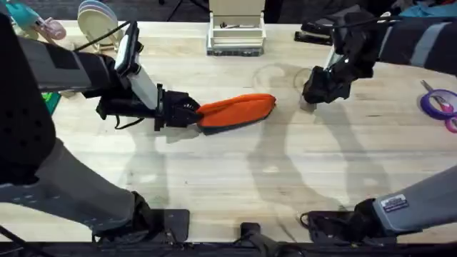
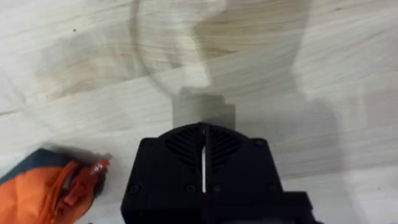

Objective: Unzip the bag, pick up the pens from the table one at a time and place them inside, then zip the bag closed.

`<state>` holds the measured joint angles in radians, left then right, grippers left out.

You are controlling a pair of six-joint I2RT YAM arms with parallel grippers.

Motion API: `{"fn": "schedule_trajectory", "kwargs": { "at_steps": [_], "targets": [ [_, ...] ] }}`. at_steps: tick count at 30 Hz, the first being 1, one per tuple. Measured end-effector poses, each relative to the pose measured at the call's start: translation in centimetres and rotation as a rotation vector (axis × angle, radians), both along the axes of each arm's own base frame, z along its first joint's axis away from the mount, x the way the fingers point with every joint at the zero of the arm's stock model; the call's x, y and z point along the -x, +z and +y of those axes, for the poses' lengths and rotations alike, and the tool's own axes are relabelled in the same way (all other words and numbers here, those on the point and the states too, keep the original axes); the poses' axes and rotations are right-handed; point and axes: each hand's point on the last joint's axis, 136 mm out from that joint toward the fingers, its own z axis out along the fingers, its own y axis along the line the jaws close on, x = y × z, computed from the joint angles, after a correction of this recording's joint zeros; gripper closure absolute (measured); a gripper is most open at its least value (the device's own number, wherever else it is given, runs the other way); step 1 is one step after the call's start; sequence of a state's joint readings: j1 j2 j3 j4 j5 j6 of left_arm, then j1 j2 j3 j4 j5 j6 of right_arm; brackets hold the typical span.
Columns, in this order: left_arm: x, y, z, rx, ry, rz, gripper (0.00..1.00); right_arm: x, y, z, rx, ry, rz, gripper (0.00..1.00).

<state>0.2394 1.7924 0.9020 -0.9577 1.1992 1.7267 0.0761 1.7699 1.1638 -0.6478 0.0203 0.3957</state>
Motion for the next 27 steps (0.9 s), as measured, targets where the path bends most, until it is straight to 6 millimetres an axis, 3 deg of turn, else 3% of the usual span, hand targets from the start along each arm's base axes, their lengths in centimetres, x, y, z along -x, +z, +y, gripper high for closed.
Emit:
{"fn": "schedule_trajectory", "kwargs": {
  "at_steps": [3, 5, 11, 12, 17, 18, 19, 22, 23, 27],
  "targets": [
    [0.0, 0.0, 0.0, -0.001, 0.0, 0.0, 0.957, -0.2, 1.5, 0.7, -0.032, 0.037, -0.035, 0.97],
    [0.0, 0.0, 0.0, -0.002, -0.001, 0.0, 0.957, -0.7, 3.3, 1.3, -0.055, 0.064, -0.087, 0.9],
    [0.0, 0.0, 0.0, -0.003, -0.001, 0.0, 0.957, -0.8, 9.8, 3.2, -0.075, 0.196, -0.266, 0.061],
    [0.0, 0.0, 0.0, -0.003, -0.001, 0.0, 0.957, -0.6, 10.7, 3.4, -0.071, 0.225, -0.288, 0.016],
    [0.0, 0.0, 0.0, -0.003, -0.001, 0.0, 0.957, 0.4, 13.0, 3.7, -0.054, 0.3, -0.343, 0.004],
    [0.0, -0.1, 0.0, -0.004, -0.002, -0.002, 0.908, 0.5, 13.3, 3.7, -0.051, 0.308, -0.35, 0.004],
    [0.0, 0.0, 0.0, -0.003, -0.001, -0.001, 0.782, 0.7, 13.6, 3.6, -0.047, 0.317, -0.357, 0.004],
    [0.1, 0.0, 0.0, -0.001, -0.001, 0.005, 0.303, 1.1, 14.5, 3.6, -0.031, 0.352, -0.38, 0.004],
    [0.1, 0.0, 0.0, 0.0, 0.001, 0.011, 0.018, 1.7, 15.2, 3.5, -0.003, 0.415, -0.397, 0.004],
    [0.0, -0.1, 0.0, -0.003, 0.0, 0.003, 0.009, 2.1, 15.8, 3.5, 0.031, 0.488, -0.416, 0.004]
  ]
}}
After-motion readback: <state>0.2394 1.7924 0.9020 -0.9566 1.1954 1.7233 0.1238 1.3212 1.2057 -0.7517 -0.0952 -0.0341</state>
